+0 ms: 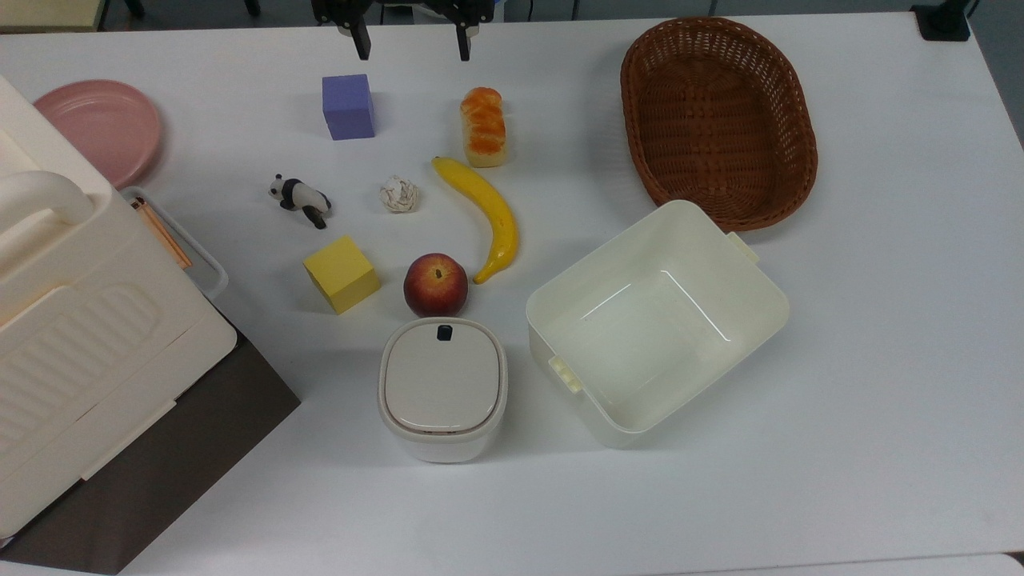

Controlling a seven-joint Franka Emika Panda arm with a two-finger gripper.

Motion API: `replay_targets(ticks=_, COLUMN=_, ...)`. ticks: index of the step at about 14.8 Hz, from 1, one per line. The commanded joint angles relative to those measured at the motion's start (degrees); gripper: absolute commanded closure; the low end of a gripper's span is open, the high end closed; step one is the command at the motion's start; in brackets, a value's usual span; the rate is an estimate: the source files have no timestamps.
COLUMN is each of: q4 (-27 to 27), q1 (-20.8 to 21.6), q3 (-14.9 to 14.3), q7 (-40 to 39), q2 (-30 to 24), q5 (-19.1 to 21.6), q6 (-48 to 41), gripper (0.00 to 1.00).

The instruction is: Put the bread in the basket

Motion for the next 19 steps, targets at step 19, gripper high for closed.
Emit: replay_targets(ticks=19, q4=-1.9, q1=0.4, q3=0.4, q7=1.6, q2=-0.9, q5=-2.6, q6=-0.5, gripper=0.00)
